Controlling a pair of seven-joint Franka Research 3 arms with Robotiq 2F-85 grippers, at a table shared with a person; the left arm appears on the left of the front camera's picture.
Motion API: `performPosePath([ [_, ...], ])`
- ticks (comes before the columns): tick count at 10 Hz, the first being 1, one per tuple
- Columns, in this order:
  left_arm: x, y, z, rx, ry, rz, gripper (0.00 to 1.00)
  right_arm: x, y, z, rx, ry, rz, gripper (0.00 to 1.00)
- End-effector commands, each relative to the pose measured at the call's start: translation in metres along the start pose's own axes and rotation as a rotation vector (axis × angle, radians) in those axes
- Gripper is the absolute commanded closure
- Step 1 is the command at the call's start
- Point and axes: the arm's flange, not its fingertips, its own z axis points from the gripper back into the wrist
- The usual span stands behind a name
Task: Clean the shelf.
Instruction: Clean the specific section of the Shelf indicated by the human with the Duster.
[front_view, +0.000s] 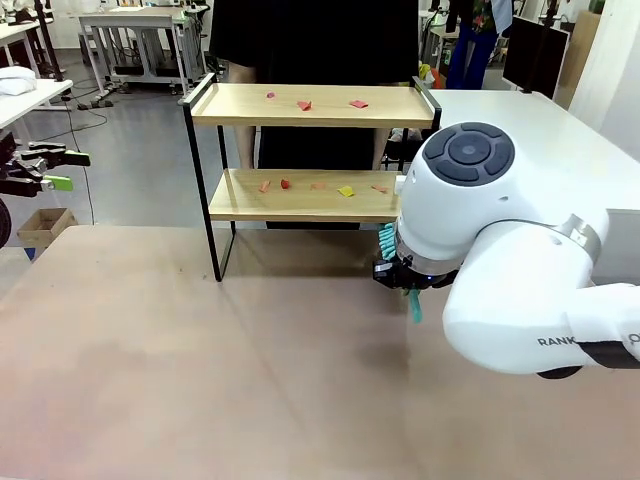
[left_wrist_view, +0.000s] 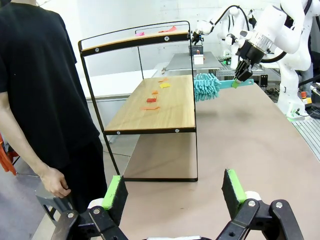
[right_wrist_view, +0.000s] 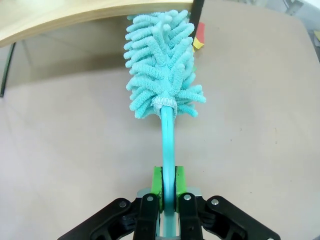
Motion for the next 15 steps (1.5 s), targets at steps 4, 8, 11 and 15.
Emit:
performPosePath([
  [4, 0.003, -0.002, 0.001, 0.001, 0.001, -0.002, 0.0, -0.005, -0.043, 0.031, 0.208, 0.041, 0.191, 0.87],
  [8, 0.003, -0.002, 0.001, 0.001, 0.001, -0.002, 0.0, -0.015, -0.071, 0.049, 0.47, 0.078, 0.432, 0.87],
  [11, 0.003, -0.002, 0.001, 0.001, 0.001, -0.002, 0.0, -0.021, -0.091, 0.057, 0.652, 0.103, 0.619, 0.87],
  [15, 0.003, -0.002, 0.001, 0.001, 0.001, -0.002, 0.0, -0.045, -0.139, 0.096, 0.705, 0.191, 0.778, 0.87],
])
